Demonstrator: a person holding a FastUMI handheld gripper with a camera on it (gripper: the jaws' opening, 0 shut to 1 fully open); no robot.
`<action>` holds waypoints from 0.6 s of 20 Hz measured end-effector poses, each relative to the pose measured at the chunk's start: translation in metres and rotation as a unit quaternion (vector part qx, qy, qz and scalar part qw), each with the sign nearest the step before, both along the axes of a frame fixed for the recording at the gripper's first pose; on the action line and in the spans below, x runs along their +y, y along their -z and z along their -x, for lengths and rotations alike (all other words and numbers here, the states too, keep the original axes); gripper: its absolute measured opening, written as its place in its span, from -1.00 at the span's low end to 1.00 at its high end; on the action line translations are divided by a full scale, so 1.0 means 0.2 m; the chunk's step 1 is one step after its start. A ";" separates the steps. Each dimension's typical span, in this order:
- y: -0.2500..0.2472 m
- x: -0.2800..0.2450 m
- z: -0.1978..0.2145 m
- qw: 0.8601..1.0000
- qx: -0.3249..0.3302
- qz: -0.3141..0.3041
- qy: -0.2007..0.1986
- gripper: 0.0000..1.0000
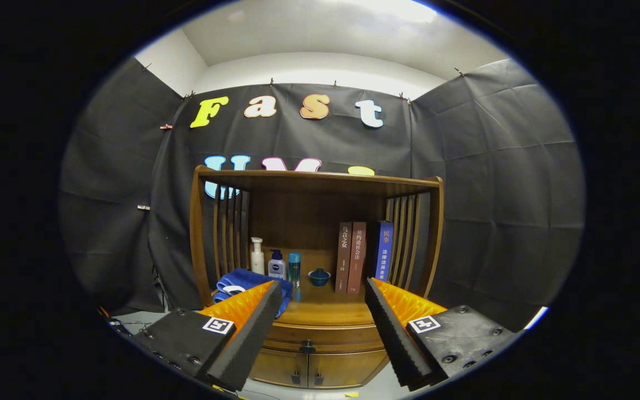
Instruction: Pull open the drawer, take out the items inside it, and place them on the countertop above the cabinet.
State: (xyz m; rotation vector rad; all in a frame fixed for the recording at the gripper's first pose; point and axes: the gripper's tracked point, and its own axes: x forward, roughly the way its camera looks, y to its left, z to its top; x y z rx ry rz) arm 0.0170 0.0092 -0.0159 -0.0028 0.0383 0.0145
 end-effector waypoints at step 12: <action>0.04 0.05 -0.09 1.000 0.006 0.001 -0.001 0.97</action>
